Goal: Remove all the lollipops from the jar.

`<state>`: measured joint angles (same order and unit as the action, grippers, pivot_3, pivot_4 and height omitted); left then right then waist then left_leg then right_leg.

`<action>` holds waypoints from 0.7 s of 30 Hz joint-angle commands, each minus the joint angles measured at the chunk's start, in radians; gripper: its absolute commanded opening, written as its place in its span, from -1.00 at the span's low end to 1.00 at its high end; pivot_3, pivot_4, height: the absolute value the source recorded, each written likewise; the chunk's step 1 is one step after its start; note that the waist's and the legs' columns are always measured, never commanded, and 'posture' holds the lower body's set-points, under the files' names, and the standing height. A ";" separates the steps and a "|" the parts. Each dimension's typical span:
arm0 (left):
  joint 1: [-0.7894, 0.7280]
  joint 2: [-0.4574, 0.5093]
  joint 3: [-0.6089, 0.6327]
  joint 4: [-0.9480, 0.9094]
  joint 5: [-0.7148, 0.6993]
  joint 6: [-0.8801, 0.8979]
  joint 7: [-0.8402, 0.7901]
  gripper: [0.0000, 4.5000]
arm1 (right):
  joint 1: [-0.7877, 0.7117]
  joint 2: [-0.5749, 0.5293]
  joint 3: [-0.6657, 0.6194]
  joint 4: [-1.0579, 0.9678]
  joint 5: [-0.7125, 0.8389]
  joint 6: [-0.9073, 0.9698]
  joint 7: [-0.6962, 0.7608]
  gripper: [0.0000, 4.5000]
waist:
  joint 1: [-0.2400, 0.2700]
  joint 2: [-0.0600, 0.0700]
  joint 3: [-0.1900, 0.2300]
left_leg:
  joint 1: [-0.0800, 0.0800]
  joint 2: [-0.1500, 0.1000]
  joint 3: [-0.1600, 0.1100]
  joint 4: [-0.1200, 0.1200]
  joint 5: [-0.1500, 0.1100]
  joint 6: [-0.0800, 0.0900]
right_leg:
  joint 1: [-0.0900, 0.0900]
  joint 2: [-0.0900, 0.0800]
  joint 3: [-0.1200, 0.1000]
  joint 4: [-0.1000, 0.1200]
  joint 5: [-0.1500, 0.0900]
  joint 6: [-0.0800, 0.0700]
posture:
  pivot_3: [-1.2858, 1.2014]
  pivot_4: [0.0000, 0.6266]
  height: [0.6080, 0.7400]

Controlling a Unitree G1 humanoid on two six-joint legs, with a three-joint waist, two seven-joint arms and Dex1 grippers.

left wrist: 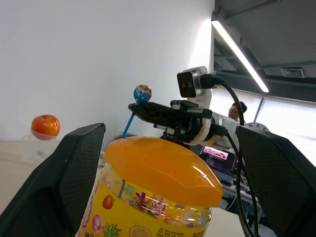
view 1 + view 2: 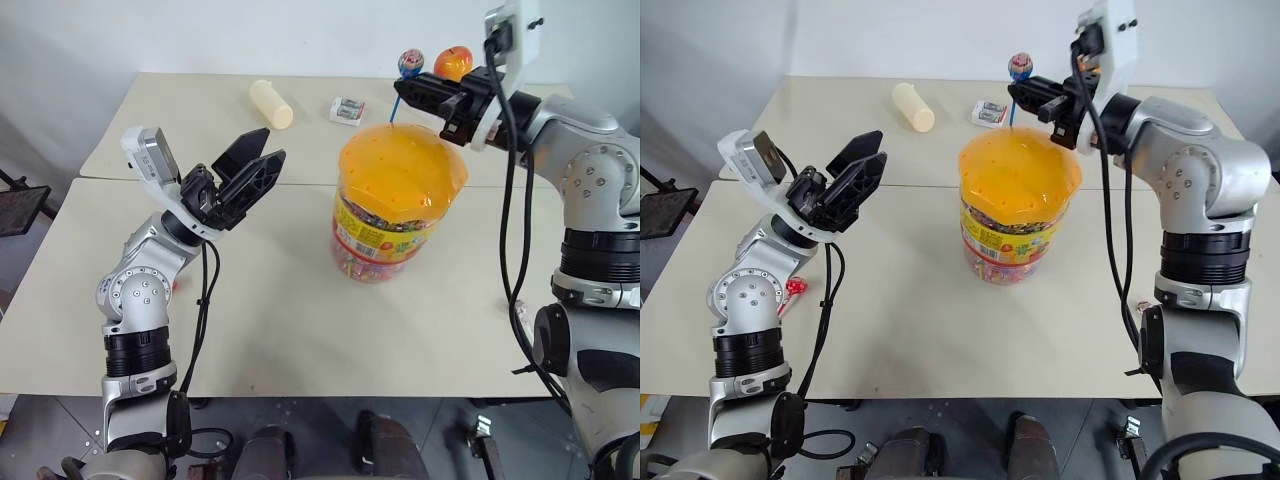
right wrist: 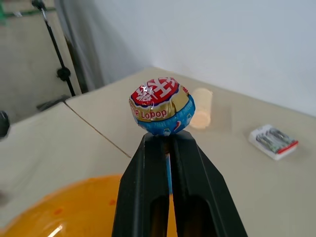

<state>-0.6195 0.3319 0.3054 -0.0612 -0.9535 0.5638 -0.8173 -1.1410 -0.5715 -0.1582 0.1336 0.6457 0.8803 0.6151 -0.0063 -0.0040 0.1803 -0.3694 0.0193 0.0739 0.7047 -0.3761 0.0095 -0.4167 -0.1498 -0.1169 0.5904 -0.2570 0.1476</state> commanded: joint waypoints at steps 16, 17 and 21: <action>0.072 0.259 -0.303 -0.023 0.325 -0.208 -0.463 1.00 | 0.912 -0.656 -0.370 -0.160 -0.101 0.138 0.249 -0.99 | 0.024 0.001 0.000 | 0.001 0.000 0.006 -0.005 -0.001 0.001 | 0.001 -0.001 -0.002 -0.006 0.000 0.000 | 0.03 -0.52 1.00; 0.079 0.263 -0.317 -0.019 0.342 -0.218 -0.468 1.00 | 0.996 -0.636 -0.382 -0.170 -0.129 0.105 0.246 -0.99 | 0.023 0.002 0.000 | 0.002 0.000 0.007 -0.004 -0.001 0.001 | 0.001 -0.001 -0.002 -0.006 0.000 0.000 | 0.03 -0.52 1.00; 0.075 0.260 -0.334 -0.015 0.353 -0.205 -0.464 1.00 | 1.148 -0.557 -0.359 -0.151 -0.214 0.006 0.187 -0.99 | 0.024 0.002 0.000 | 0.006 0.001 0.009 -0.002 0.001 0.002 | 0.004 -0.001 0.002 -0.006 0.000 -0.001 | 0.03 -0.52 1.00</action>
<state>-0.5332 0.5877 -0.0282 -0.0612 -0.6093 0.3647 -1.2795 -0.0026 -1.1403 -0.4940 -0.0146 0.4716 0.9442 0.8332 0.0177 -0.0024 0.1799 -0.3628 0.0202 0.0838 0.7029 -0.3753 0.0115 -0.4129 -0.1505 -0.1135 0.5847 -0.2564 0.1462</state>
